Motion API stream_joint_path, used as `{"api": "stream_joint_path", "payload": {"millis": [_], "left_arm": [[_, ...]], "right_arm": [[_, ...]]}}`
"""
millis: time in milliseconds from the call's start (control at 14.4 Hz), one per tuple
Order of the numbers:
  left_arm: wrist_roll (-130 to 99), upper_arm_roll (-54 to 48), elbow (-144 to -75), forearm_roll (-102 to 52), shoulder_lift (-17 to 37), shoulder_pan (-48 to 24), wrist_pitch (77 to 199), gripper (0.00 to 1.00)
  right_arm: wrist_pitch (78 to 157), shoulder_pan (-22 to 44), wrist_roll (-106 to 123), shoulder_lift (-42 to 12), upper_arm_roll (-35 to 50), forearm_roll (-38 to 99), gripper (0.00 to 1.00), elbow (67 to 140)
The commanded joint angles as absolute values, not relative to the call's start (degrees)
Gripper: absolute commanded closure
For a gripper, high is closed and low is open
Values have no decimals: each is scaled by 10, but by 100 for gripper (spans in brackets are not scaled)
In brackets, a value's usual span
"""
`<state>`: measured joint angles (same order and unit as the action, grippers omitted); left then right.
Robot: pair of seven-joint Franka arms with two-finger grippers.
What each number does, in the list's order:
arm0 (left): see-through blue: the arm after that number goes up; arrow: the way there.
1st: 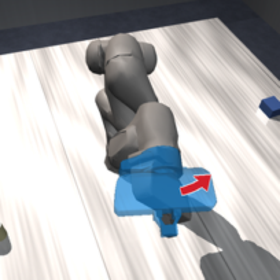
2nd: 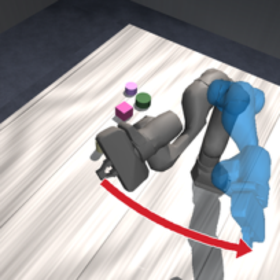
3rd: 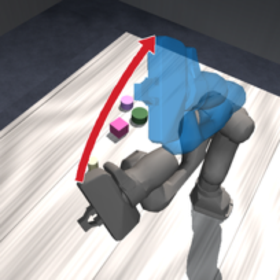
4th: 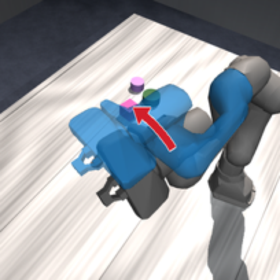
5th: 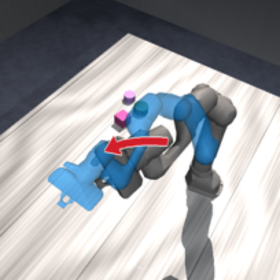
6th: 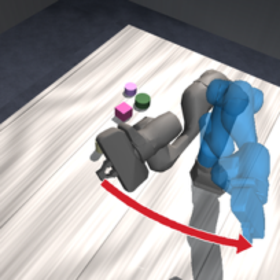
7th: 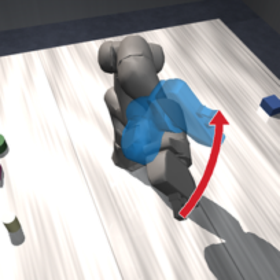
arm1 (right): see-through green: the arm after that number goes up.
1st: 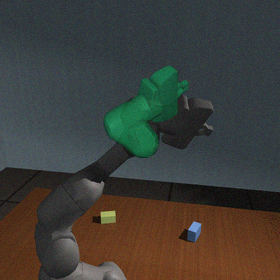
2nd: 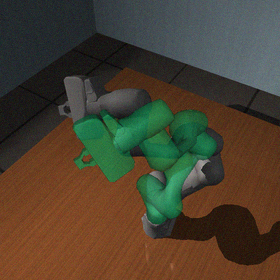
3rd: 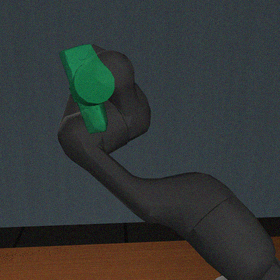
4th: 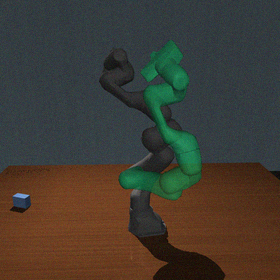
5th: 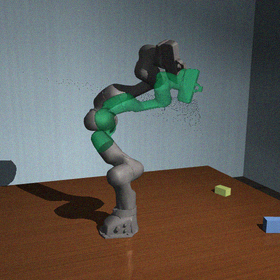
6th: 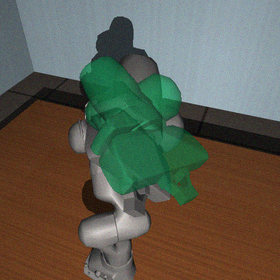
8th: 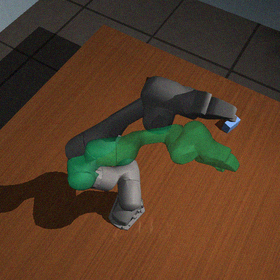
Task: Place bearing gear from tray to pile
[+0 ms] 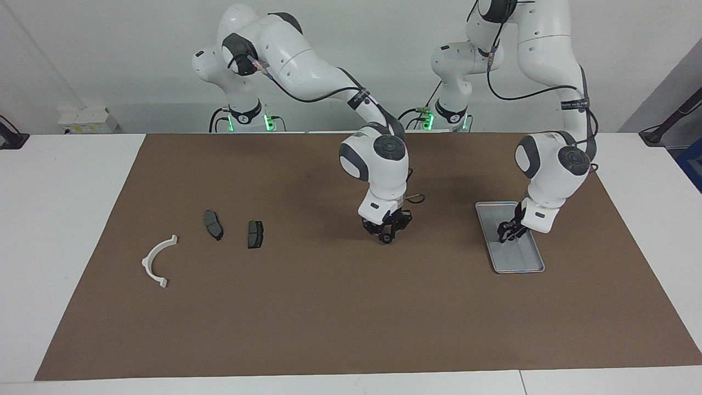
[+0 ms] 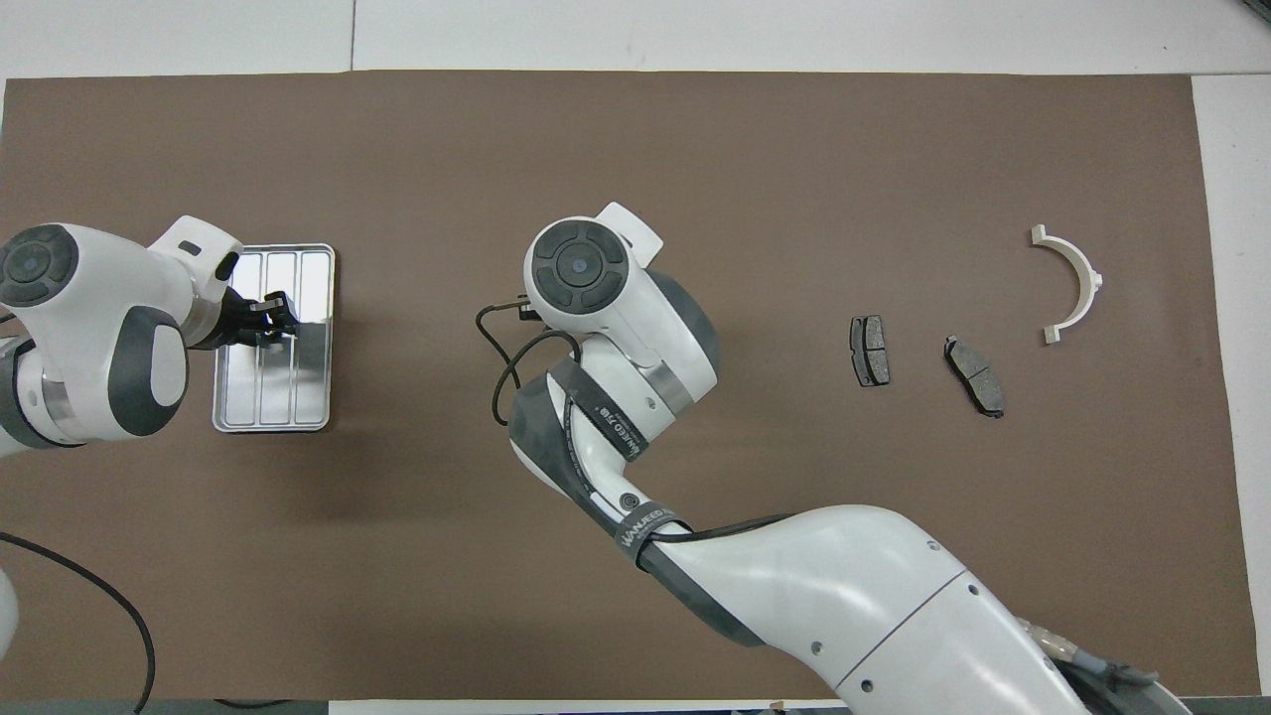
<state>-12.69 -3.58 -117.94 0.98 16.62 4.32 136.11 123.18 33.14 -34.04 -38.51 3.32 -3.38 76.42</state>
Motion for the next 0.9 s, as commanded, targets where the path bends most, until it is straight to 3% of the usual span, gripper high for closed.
{"api": "stream_joint_path", "payload": {"millis": [0, 138, 346, 415, 831], "left_arm": [[-124, -40, -1193, 17, 165, 50, 1376, 64], [-125, -40, -1193, 17, 165, 50, 1374, 71], [-129, -40, -1187, 16, 165, 49, 1365, 96], [-134, -40, -1180, 12, 167, 46, 1358, 100], [-288, -42, -1064, 9, 181, -27, 1231, 99]], "right_arm": [[1214, 279, -291, -342, 42, -40, 100, 775], [1193, 228, -219, -323, 44, -34, 100, 775], [1148, 151, -118, -297, 47, -31, 100, 775], [1136, 128, -85, -291, 47, -30, 100, 776], [1040, 17, 91, -253, 48, 3, 100, 786]]}}
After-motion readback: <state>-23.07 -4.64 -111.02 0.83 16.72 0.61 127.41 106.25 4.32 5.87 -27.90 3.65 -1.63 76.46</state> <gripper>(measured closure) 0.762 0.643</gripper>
